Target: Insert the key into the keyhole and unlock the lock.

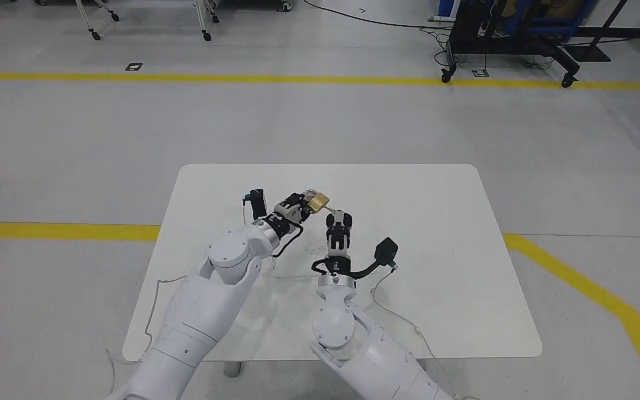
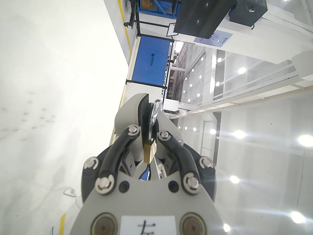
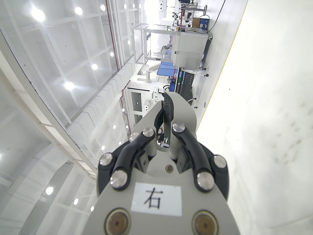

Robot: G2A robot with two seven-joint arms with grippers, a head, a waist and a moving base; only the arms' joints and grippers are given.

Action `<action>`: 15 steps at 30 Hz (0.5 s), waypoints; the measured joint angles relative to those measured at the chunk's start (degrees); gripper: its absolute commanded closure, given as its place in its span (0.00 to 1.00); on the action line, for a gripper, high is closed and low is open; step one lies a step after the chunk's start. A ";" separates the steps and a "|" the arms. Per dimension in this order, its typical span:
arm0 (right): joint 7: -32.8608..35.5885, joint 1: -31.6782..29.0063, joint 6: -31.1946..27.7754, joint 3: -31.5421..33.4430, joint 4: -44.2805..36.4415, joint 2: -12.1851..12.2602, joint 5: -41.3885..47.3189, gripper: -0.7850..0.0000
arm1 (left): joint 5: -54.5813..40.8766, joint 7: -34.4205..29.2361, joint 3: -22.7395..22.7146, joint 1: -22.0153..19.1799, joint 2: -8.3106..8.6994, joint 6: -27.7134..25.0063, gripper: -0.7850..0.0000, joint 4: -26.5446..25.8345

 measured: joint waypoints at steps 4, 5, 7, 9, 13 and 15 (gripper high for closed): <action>-0.92 0.28 1.00 0.26 0.99 -0.79 -0.86 1.00 | 0.48 0.04 -0.12 0.07 -0.09 0.22 1.00 -0.11; -1.06 0.34 1.13 0.31 1.19 -0.96 -0.94 1.00 | 0.57 0.01 -0.14 0.09 -0.11 0.27 1.00 -0.14; -1.39 0.46 1.27 0.48 1.61 -1.35 -1.12 1.00 | 0.75 -0.01 -0.22 0.10 -0.16 0.48 1.00 -0.16; -1.44 0.52 1.33 0.63 1.93 -1.65 -1.32 1.00 | 0.84 -0.01 -0.25 0.11 -0.21 0.60 1.00 -0.21; -0.84 0.45 1.41 0.93 2.34 -2.23 -1.94 1.00 | 1.19 0.09 -0.29 0.06 -0.33 0.94 1.00 -0.21; -0.65 0.26 1.37 1.00 2.40 -2.46 -2.43 1.00 | 1.31 0.17 -0.37 0.05 -0.38 0.99 1.00 -0.20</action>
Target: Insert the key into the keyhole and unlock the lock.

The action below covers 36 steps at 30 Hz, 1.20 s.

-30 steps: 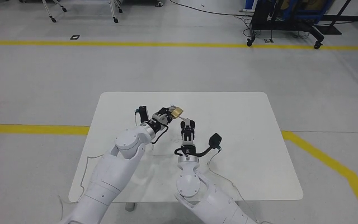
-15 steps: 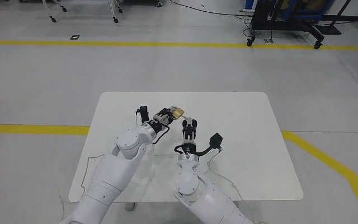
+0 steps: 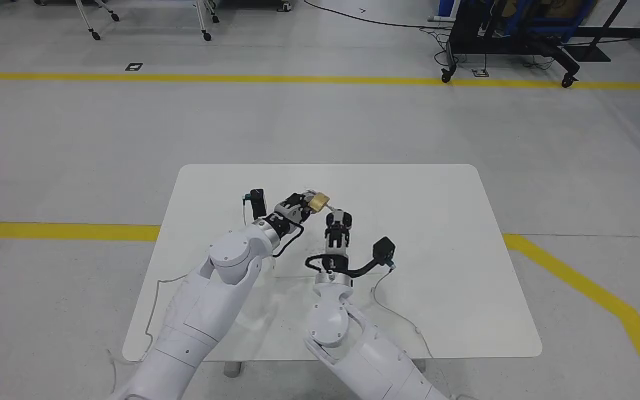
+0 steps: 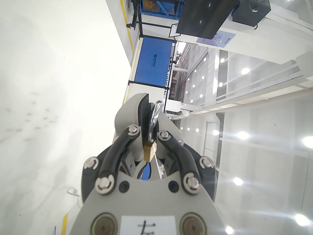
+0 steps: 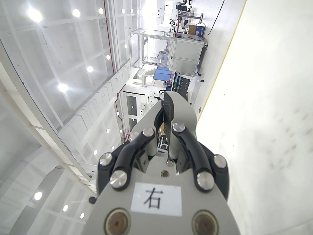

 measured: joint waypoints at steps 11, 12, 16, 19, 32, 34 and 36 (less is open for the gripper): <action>1.30 -0.36 0.50 1.14 0.93 -1.31 -1.70 1.00 | 0.32 -0.10 -0.58 0.26 -0.23 0.13 1.00 -0.11; 1.34 -0.43 0.54 1.23 0.98 -1.41 -1.92 1.00 | 0.33 -0.10 -0.62 0.28 -0.25 0.09 1.00 -0.12; 1.87 -0.89 0.62 1.63 0.98 -1.79 -2.76 1.00 | 0.49 -0.10 -0.79 0.40 -0.35 -0.31 1.00 -0.15; 3.07 -1.85 0.09 2.05 0.23 -1.85 -3.46 1.00 | 0.66 0.00 -1.24 0.41 -0.36 -0.56 1.00 -0.13; 16.69 -10.32 1.05 8.21 -10.27 0.36 -6.82 1.00 | 3.82 -2.19 -2.72 1.59 0.05 -2.08 1.00 -1.84; 17.16 -10.46 1.38 8.38 -10.56 0.34 -7.44 1.00 | 4.50 -2.37 -2.48 1.63 0.02 -2.05 1.00 -1.98; 17.12 -10.30 1.62 8.29 -10.48 0.22 -7.91 1.00 | 4.84 -2.28 -2.38 1.65 -0.02 -1.98 1.00 -2.06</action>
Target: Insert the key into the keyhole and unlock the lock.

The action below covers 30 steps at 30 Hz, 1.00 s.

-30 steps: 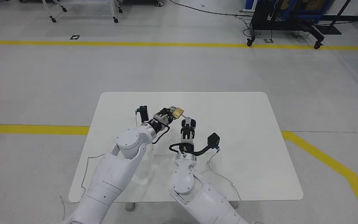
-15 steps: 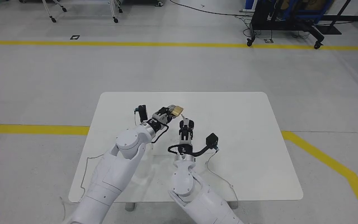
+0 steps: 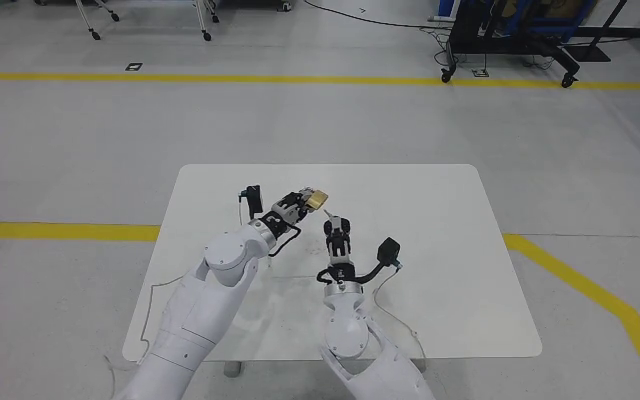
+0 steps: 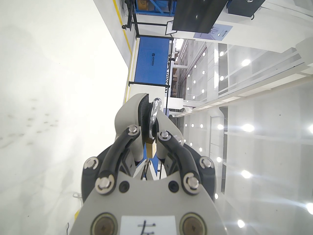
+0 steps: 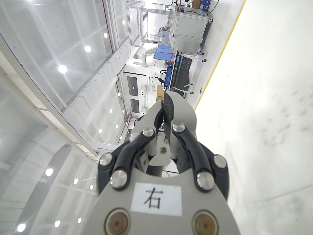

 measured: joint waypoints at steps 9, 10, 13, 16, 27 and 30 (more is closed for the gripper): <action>-2.81 1.93 0.65 -0.63 2.55 -1.13 -0.51 1.00 | 1.30 0.13 -0.09 0.32 -0.07 -0.04 1.00 -0.51; -2.97 2.06 0.63 -0.63 2.78 -1.25 -0.49 1.00 | 1.48 0.08 -0.09 0.38 -0.07 -0.01 1.00 -0.63; -3.17 2.25 0.72 -0.60 3.14 -1.49 -0.70 1.00 | 2.05 0.07 -0.02 0.55 -0.09 0.13 1.00 -0.92; -3.21 2.31 0.81 -0.55 3.32 -1.70 -0.89 1.00 | 2.65 0.21 0.12 0.63 -0.13 0.38 1.00 -1.14; -3.53 2.55 1.97 -0.03 4.39 -2.39 -1.78 1.00 | 4.77 0.96 0.27 0.84 -0.24 0.50 1.00 -1.74; -4.00 2.75 2.83 -0.15 4.86 -2.58 -3.05 1.00 | 5.62 1.51 0.43 1.02 -0.29 0.50 1.00 -2.09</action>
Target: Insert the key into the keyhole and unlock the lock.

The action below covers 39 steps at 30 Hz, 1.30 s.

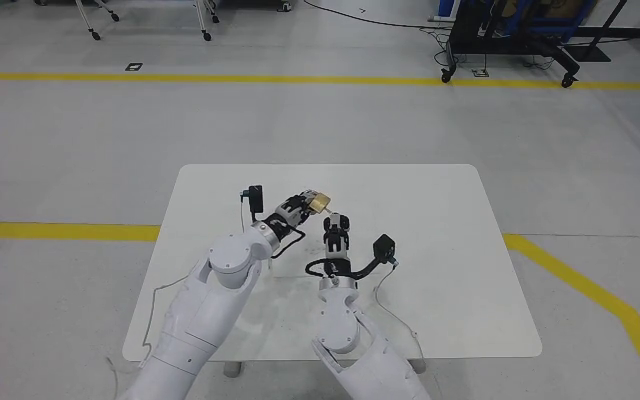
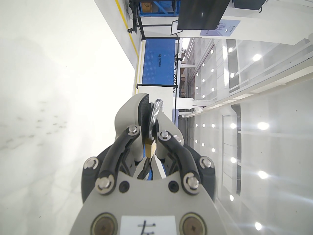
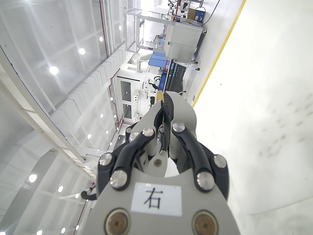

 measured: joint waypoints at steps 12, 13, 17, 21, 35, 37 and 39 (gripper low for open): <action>2.03 -0.10 1.60 0.18 0.24 -0.50 -2.03 1.00 | 3.13 0.76 0.80 0.48 -0.18 0.28 1.00 -1.25; 2.12 -0.11 1.75 0.21 0.31 -0.55 -2.19 1.00 | 3.35 0.54 0.88 0.55 -0.19 0.21 1.00 -1.38; 2.58 -0.08 2.09 0.47 0.38 -0.75 -2.09 0.52 | 3.90 -0.07 0.93 0.60 -0.20 0.07 1.00 -1.48; 4.07 -0.51 1.71 1.08 -0.35 -0.81 -1.21 0.00 | 3.79 -0.31 0.60 0.63 -0.23 0.14 1.00 -1.42; 5.07 -0.97 1.29 1.71 -1.02 -0.71 -0.67 0.00 | 1.93 -2.20 -2.11 0.47 0.04 3.19 1.00 -0.85; 7.50 -1.86 -0.01 2.76 -2.73 -0.42 1.40 0.00 | 2.09 -3.83 -2.37 -0.13 0.16 4.49 1.00 -0.47; 13.90 -3.64 -2.02 4.87 -5.59 0.27 5.06 0.00 | 1.98 -4.96 -2.56 -0.66 0.21 5.08 1.00 0.01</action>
